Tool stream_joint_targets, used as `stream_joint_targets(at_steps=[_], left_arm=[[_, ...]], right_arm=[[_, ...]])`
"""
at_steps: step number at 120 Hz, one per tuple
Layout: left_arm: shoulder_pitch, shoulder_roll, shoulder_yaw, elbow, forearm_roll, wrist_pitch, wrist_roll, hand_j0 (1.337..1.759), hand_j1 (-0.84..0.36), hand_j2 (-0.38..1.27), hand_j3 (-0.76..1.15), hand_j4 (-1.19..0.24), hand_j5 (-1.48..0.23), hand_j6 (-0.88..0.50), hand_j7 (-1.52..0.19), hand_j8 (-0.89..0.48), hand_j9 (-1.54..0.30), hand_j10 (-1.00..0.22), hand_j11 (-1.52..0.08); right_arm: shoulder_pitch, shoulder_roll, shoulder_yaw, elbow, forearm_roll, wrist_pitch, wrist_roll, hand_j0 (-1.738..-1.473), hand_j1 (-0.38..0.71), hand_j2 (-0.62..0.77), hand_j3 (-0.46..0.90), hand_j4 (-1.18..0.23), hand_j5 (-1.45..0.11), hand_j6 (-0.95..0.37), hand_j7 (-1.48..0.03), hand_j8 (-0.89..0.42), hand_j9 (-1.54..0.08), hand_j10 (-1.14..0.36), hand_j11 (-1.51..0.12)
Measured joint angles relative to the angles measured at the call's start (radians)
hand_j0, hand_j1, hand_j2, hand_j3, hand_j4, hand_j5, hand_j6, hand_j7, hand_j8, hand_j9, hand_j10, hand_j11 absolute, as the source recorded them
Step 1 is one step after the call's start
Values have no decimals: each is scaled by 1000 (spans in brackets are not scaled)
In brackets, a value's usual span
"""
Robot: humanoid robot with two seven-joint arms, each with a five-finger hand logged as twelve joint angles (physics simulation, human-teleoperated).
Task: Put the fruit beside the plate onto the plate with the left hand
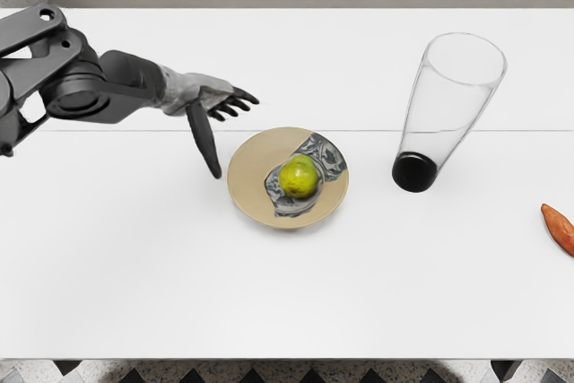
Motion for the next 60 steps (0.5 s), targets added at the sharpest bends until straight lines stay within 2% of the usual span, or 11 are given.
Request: stream_joint_targets(at_steps=[29, 49, 60], left_arm=[[1, 161, -1, -4, -190, -148, 0, 1658, 317, 9, 0, -30, -37, -29, -37, -29, -37, -29, -37], [6, 240, -1, -4, -268, -179, 0, 1658, 321, 6, 0, -26, -31, -26, -31, -25, -31, -25, -31], [10, 251, -2, -4, -292, -184, 0, 1658, 323, 6, 0, -25, -30, -25, -30, -24, -30, -24, -29]], right_arm=[[0, 0, -1, 1, 0, 1, 0, -1658, -349, 0, 0, 0, 0, 0, 0, 0, 0, 0, 0], [0, 0, -1, 1, 0, 1, 0, -1658, -349, 0, 0, 0, 0, 0, 0, 0, 0, 0, 0], [0, 0, -1, 1, 0, 1, 0, -1658, -349, 0, 0, 0, 0, 0, 0, 0, 0, 0, 0]])
